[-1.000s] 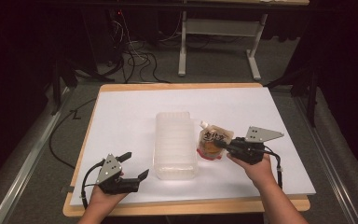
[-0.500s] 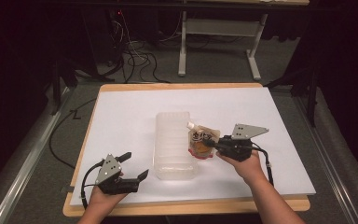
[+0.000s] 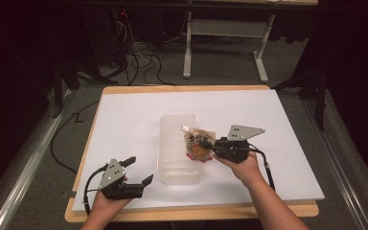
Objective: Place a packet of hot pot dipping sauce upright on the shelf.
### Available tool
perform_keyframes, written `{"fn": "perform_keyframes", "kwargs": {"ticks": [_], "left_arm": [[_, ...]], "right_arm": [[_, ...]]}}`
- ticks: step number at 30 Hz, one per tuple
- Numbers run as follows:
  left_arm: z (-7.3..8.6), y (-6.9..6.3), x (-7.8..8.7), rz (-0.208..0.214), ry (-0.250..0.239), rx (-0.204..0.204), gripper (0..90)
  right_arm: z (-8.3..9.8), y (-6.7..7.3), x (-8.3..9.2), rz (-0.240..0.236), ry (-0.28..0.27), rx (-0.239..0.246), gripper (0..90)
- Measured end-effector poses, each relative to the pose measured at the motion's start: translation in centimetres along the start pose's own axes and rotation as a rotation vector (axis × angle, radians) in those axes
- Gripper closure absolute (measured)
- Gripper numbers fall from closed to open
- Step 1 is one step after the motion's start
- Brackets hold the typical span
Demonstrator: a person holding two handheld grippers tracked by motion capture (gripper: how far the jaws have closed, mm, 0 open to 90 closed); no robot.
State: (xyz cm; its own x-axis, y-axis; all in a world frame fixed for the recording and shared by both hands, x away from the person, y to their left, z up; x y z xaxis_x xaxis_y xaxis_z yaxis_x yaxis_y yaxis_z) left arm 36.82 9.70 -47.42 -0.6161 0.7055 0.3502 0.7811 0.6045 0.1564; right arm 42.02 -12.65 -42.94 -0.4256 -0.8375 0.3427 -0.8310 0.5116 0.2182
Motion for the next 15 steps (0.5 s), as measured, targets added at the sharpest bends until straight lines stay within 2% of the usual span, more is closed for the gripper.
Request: {"fn": "perform_keyframes", "kwargs": {"ticks": [15], "left_arm": [[0.0,-0.2,-0.1,0.007,0.003,-0.003,14.3]], "right_arm": [[-0.2,1.1,-2.9,-0.037,-0.032,-0.018,90.0]]}}
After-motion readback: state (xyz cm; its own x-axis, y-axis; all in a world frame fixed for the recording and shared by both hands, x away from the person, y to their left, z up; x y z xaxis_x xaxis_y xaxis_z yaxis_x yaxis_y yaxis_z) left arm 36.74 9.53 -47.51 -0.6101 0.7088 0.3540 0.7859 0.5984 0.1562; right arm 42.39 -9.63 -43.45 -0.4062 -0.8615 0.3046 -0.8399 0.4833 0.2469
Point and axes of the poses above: each handheld gripper's, and its own axes: x roughly backward along the jaws, z roughly out of its underside, y roughly to its left, the point moved 10 cm from there along -x, roughly forward along the jaws, and after that the axes turned 11 degrees about -x, right-handed, at the moved point
